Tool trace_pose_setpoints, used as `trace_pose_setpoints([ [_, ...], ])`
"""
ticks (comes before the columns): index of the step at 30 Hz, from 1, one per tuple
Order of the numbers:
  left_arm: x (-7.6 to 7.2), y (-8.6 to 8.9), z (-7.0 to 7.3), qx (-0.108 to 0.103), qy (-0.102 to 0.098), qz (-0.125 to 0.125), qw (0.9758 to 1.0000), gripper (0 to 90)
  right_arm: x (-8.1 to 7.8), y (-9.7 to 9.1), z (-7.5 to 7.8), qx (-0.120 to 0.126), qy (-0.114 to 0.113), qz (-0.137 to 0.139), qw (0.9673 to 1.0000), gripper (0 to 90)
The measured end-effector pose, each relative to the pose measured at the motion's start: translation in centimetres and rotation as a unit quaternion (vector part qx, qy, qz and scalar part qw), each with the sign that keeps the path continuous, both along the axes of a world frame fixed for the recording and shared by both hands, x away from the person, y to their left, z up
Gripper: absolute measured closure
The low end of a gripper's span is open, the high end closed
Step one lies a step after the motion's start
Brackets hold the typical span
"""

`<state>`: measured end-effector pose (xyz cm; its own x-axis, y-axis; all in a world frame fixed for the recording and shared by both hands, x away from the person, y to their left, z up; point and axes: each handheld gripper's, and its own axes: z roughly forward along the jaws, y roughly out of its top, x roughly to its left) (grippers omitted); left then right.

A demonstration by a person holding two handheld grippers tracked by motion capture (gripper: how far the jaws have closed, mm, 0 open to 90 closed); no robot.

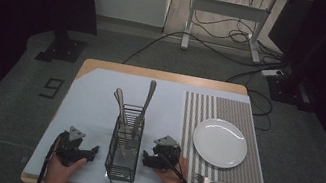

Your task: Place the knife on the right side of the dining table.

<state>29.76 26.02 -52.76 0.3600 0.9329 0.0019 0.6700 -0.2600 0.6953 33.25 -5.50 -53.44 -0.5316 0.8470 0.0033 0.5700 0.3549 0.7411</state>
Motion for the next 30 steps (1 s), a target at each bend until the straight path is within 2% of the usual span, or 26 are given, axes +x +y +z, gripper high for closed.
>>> trace_pose_setpoints([
  [13, 0.0, 0.0, 0.0, 0.000, 0.000, 0.000, 1.0000, 13.6, 0.0, 0.0, 0.0, 0.001, 0.001, 0.001, 1.0000, 13.3],
  [15, 0.0, 0.0, 0.0, 0.000, 0.000, 0.000, 1.0000, 13.6, 0.0, 0.0, 0.1, 0.000, 0.000, 0.001, 1.0000, 13.8],
  [16, 0.0, 0.0, 0.0, 0.000, 0.000, 0.000, 1.0000, 13.6, -0.2, 0.0, 0.2, 0.004, -0.013, -0.001, 0.9999, 15.8],
  [17, 0.0, 0.0, 0.0, 0.000, 0.000, 0.000, 1.0000, 13.6, -0.2, 0.0, 0.2, 0.004, -0.013, -0.001, 0.9999, 15.8],
  [18, 0.0, 0.0, 0.0, 0.000, 0.000, 0.000, 1.0000, 13.6, -0.3, -0.1, 0.2, 0.011, -0.014, 0.000, 0.9998, 16.4],
  [19, 0.0, 0.0, 0.0, 0.000, 0.000, 0.000, 1.0000, 13.6, -0.4, -0.2, 0.6, 0.031, -0.008, 0.000, 0.9995, 16.5],
  [21, 0.0, 0.0, 0.0, 0.000, 0.000, 0.000, 1.0000, 13.6, -0.4, -0.3, 0.9, 0.039, -0.010, -0.002, 0.9992, 16.5],
  [22, 0.0, 0.0, 0.0, 0.000, 0.000, 0.000, 1.0000, 13.6, -0.5, -0.7, 1.7, 0.056, -0.013, -0.002, 0.9983, 16.8],
  [23, 0.0, 0.0, 0.0, 0.000, 0.000, 0.000, 1.0000, 13.6, -0.5, -0.7, 1.7, 0.056, -0.013, -0.002, 0.9983, 16.8],
  [25, 0.0, 0.0, 0.0, 0.000, 0.000, 0.000, 1.0000, 13.6, -0.7, -1.2, 2.9, 0.078, -0.021, -0.003, 0.9967, 17.1],
  [27, 0.0, 0.0, 0.0, 0.000, 0.000, 0.000, 1.0000, 13.6, -0.9, -1.3, 3.4, 0.084, -0.025, -0.002, 0.9962, 17.2],
  [30, 0.0, 0.0, 0.0, 0.000, 0.000, 0.000, 1.0000, 13.6, -1.3, -1.5, 4.8, 0.092, -0.044, 0.004, 0.9947, 17.3],
])
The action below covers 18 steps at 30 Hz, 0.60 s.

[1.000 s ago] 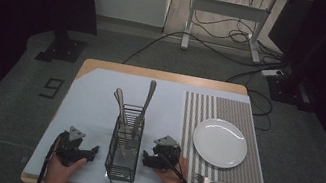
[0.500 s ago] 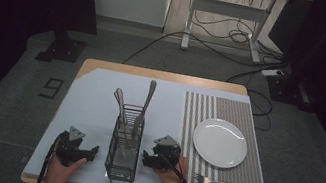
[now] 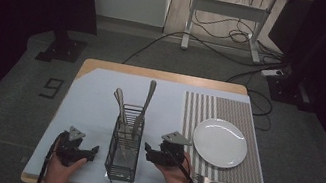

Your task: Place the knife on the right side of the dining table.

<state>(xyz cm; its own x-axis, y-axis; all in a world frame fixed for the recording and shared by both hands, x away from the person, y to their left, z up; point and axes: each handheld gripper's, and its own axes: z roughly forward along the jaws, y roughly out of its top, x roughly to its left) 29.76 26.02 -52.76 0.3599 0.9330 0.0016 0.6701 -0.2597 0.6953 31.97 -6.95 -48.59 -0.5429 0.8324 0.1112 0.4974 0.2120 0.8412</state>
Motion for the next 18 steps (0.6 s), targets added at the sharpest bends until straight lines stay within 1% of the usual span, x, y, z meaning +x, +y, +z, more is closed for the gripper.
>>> trace_pose_setpoints([
  [2, 0.0, 0.0, 0.0, 0.000, 0.000, 0.000, 1.0000, 13.7, -0.1, 0.0, 0.7, 0.001, -0.010, 0.008, 0.9999, 17.4],
  [3, 0.0, 0.0, 0.0, 0.000, 0.000, 0.000, 1.0000, 13.7, -0.1, 0.0, 0.7, 0.001, -0.010, 0.008, 0.9999, 17.4],
  [4, 0.0, 0.0, 0.0, 0.000, 0.000, 0.000, 1.0000, 13.6, 0.0, 0.0, 1.1, 0.002, -0.019, 0.010, 0.9998, 18.0],
  [6, 0.0, 0.0, 0.0, 0.000, 0.000, 0.000, 1.0000, 13.6, 0.3, 0.0, 1.6, 0.008, -0.022, 0.014, 0.9996, 18.7],
  [7, 0.0, 0.0, 0.0, 0.000, 0.000, 0.000, 1.0000, 13.7, 0.3, 0.0, 1.6, 0.008, -0.022, 0.014, 0.9996, 18.7],
  [9, 0.0, 0.0, 0.0, 0.001, 0.000, -0.001, 1.0000, 13.6, 0.9, 0.3, 2.3, 0.003, -0.029, 0.020, 0.9994, 19.7],
  [13, 0.0, 0.0, 0.0, 0.001, 0.000, -0.001, 1.0000, 13.6, 1.4, 0.5, 2.9, 0.001, -0.036, 0.031, 0.9989, 21.9],
  [14, 0.0, 0.0, 0.0, 0.001, 0.000, -0.001, 1.0000, 13.7, 1.7, 0.6, 3.2, 0.008, -0.036, 0.031, 0.9988, 22.2],
  [16, 0.0, 0.0, 0.0, 0.001, 0.000, -0.001, 1.0000, 13.6, 1.8, 0.6, 3.3, 0.008, -0.036, 0.031, 0.9988, 22.3],
  [18, 0.0, 0.0, 0.0, 0.001, 0.000, -0.001, 1.0000, 13.6, 2.5, 0.6, 3.6, 0.017, -0.034, 0.033, 0.9988, 23.4],
])
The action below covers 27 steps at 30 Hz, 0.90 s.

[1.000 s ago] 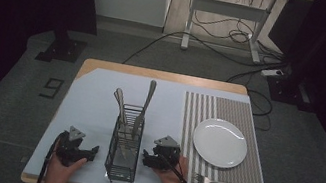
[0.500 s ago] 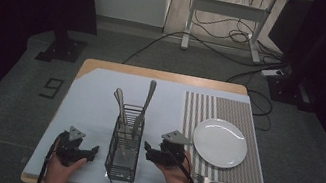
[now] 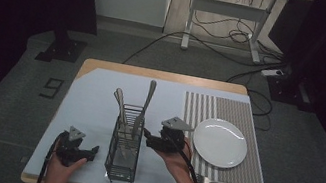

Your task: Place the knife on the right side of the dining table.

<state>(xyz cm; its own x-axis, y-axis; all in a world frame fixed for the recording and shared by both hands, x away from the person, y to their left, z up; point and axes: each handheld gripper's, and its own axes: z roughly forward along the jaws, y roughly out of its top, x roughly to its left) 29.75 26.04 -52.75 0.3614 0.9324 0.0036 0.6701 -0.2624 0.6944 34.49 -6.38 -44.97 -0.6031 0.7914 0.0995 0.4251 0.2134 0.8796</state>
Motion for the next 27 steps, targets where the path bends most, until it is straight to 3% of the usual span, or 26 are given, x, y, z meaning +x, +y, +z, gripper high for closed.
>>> trace_pose_setpoints([
  [10, 0.0, 0.0, 0.0, 0.000, -0.001, 0.000, 1.0000, 13.6, 1.4, -0.2, 1.1, 0.021, -0.008, 0.007, 0.9997, 28.8],
  [27, 0.0, 0.0, 0.0, 0.001, 0.000, -0.001, 1.0000, 13.6, 3.5, 0.8, 2.5, 0.031, -0.019, 0.022, 0.9991, 37.9],
])
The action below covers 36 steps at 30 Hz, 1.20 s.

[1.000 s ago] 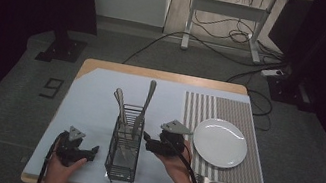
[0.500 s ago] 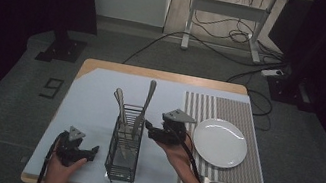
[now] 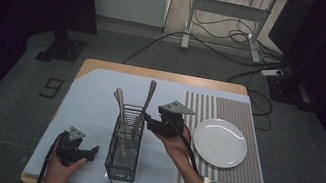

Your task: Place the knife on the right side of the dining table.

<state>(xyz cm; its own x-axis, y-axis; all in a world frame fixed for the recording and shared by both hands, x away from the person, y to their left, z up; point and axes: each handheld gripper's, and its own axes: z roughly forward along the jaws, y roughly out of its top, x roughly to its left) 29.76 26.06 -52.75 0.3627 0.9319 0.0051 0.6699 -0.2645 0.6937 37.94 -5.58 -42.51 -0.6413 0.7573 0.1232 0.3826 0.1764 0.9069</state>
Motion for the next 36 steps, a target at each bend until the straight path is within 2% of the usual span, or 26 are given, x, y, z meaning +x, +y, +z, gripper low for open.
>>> trace_pose_setpoints([
  [11, 0.0, 0.0, 0.0, 0.000, 0.000, 0.000, 1.0000, 13.6, 1.4, 0.1, 0.2, 0.026, 0.007, 0.014, 0.9995, 44.9],
  [15, 0.0, 0.0, 0.0, -0.001, -0.001, 0.001, 1.0000, 13.6, 1.7, 0.1, 0.4, 0.028, 0.004, 0.015, 0.9995, 46.9],
  [31, 0.0, 0.0, 0.0, -0.001, 0.000, 0.000, 1.0000, 13.6, 3.7, 1.0, 0.5, 0.056, 0.008, 0.048, 0.9972, 64.3],
  [36, 0.0, 0.0, 0.0, -0.002, -0.001, 0.001, 1.0000, 13.6, 4.1, 0.9, 0.6, 0.065, 0.006, 0.056, 0.9963, 66.9],
])
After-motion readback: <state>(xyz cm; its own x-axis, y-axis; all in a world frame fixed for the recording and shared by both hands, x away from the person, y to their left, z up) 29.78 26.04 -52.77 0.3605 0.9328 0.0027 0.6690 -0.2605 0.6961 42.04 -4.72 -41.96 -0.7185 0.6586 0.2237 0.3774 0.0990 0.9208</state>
